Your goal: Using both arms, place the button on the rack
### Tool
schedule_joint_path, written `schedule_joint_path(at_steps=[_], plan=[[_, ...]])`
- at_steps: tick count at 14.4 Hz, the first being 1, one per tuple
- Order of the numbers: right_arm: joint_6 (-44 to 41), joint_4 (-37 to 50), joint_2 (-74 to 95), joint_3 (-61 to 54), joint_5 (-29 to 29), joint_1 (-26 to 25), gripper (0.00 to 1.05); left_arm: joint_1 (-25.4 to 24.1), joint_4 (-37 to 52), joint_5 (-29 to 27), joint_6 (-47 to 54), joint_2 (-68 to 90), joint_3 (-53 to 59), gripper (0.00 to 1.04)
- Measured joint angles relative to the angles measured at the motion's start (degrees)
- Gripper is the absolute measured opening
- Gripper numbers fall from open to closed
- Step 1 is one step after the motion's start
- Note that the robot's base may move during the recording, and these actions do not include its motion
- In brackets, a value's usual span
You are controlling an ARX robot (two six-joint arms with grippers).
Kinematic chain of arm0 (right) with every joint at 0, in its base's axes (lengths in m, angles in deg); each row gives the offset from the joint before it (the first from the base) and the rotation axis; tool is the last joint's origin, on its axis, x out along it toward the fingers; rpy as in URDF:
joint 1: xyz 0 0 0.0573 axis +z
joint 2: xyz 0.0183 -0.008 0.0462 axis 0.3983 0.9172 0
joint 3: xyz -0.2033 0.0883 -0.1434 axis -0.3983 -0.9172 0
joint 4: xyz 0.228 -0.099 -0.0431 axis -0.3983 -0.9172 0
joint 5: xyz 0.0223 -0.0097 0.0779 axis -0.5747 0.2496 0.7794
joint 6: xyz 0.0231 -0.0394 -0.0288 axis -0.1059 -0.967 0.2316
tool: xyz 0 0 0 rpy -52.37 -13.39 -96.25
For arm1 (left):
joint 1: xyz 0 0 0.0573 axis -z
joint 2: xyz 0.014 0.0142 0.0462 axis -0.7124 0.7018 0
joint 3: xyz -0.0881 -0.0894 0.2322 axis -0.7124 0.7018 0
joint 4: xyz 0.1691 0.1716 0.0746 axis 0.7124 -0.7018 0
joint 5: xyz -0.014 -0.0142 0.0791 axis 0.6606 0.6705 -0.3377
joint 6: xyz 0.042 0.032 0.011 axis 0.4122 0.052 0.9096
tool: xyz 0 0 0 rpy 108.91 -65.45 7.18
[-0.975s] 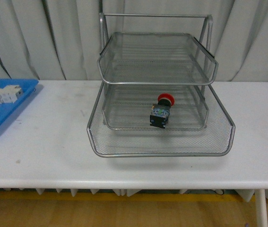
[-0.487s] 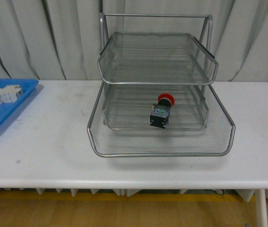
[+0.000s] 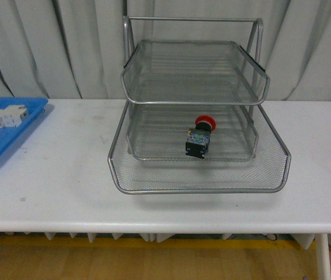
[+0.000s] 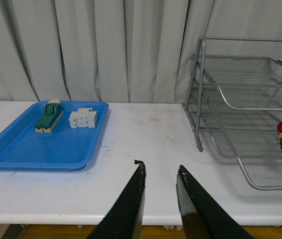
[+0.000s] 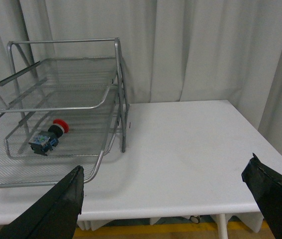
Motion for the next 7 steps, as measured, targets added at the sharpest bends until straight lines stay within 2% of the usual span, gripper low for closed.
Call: schedule_joint_path(at_steps=[3,4,6,7], plan=[[0.5,-0.8,0.1,0.1,0.0,0.0,0.98,0.0,0.0,0.0,0.0,0.0,0.0,0.63],[3.0,-1.7,2.9,0.9,0.3,0.4,0.98,0.0,0.0,0.0,0.0,0.0,0.0,0.76],[7.6,13.2,19.1,5.0,2.0,-1.1,0.98,0.0,0.0,0.0,0.0,0.0,0.0,0.97],[8.0,23.3,30.0,9.5,2.0,-0.2,0.98,0.0,0.0,0.0,0.0,0.0,0.0,0.98]])
